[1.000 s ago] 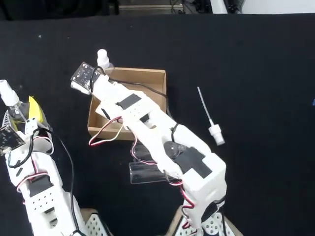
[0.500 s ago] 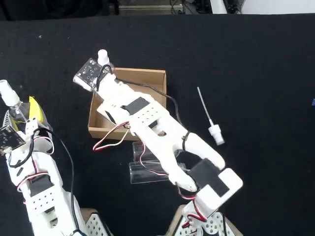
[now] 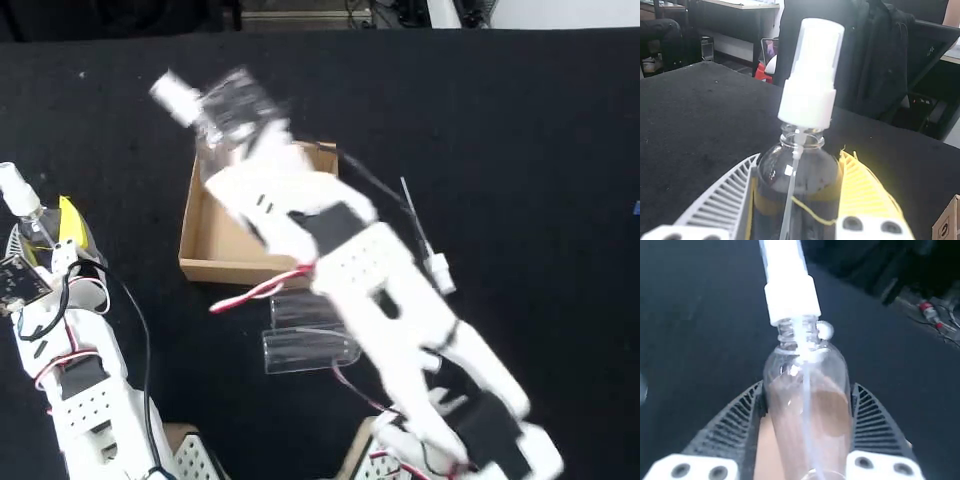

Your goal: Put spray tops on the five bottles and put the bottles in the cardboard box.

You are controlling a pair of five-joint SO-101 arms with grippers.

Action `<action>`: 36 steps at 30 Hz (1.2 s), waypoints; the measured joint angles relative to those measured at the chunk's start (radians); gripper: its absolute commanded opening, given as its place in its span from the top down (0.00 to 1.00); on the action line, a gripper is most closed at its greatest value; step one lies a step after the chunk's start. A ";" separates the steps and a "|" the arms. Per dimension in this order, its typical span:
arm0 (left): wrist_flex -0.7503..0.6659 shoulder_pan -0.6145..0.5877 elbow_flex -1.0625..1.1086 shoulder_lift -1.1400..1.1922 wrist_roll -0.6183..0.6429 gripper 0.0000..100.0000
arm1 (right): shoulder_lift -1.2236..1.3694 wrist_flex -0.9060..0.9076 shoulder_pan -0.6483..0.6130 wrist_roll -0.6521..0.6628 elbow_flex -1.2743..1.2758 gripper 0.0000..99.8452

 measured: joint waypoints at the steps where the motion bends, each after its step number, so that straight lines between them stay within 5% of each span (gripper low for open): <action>1: 0.000 0.000 0.000 0.000 0.000 0.97 | -0.032 0.000 0.029 -0.025 0.018 0.82; 5: 0.000 0.000 0.000 0.000 0.000 0.97 | -0.103 -0.133 0.129 -0.115 0.161 0.82; 14: 0.000 0.000 0.000 0.000 0.000 0.97 | -0.107 -0.747 0.167 -0.155 0.565 0.82; 24: 0.000 0.000 0.000 0.000 0.000 0.97 | 0.206 -0.896 0.199 -0.157 0.491 0.81; 36: 0.000 0.000 0.000 0.000 0.000 0.97 | 0.222 -1.025 0.334 -0.157 0.479 0.82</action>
